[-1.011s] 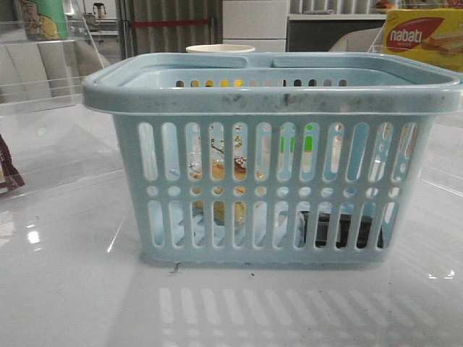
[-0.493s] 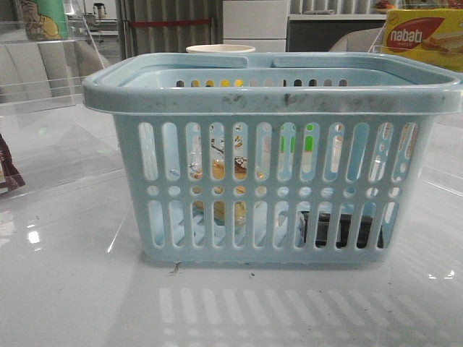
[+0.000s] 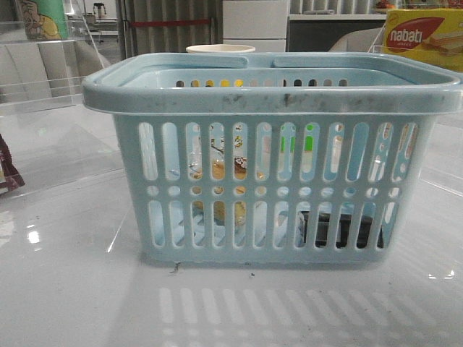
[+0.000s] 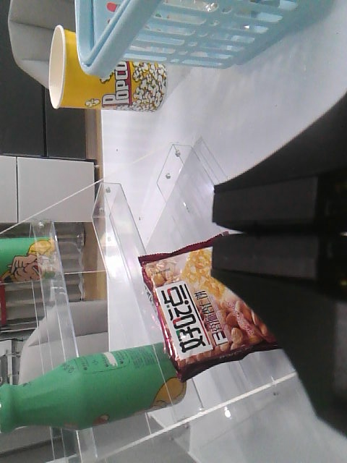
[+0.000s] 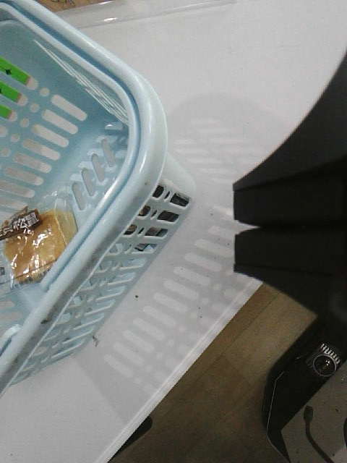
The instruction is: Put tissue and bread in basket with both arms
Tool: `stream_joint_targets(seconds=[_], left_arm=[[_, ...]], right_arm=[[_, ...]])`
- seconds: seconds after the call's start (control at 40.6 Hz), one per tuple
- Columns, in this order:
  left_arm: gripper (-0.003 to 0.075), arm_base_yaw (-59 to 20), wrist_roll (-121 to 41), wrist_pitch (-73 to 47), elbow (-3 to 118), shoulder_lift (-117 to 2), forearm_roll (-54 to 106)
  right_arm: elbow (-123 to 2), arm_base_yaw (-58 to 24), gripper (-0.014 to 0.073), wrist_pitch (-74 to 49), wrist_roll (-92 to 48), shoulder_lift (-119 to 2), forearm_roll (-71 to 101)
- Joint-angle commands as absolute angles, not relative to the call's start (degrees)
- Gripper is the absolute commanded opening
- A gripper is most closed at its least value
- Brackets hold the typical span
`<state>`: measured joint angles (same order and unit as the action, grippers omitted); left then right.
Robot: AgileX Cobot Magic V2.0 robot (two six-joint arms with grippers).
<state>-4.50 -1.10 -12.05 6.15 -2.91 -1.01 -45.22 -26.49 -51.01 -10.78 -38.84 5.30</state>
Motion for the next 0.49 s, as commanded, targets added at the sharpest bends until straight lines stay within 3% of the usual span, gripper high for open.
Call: stream_joint_targets(seconds=[0.0,0.271,0.468], left_arm=[[0.0091,-4.4,0.0,-3.7,5.5,-2.6,-1.4],[0.0091,-4.4,0.0,4.8,-0.5,1.5,-1.3],[0.0091,-4.4,0.0,4.4,-0.4,1.5,-0.4]], right_arm=[[-46.8,-26.5,0.0022,-47.5,-11.1,-38.7,5.1],[-46.8,-26.5,0.0022,-47.5,-11.1,-38.7,5.1],[-46.8,-26.5,0.0022,-47.7,-11.1,-38.7,5.1]])
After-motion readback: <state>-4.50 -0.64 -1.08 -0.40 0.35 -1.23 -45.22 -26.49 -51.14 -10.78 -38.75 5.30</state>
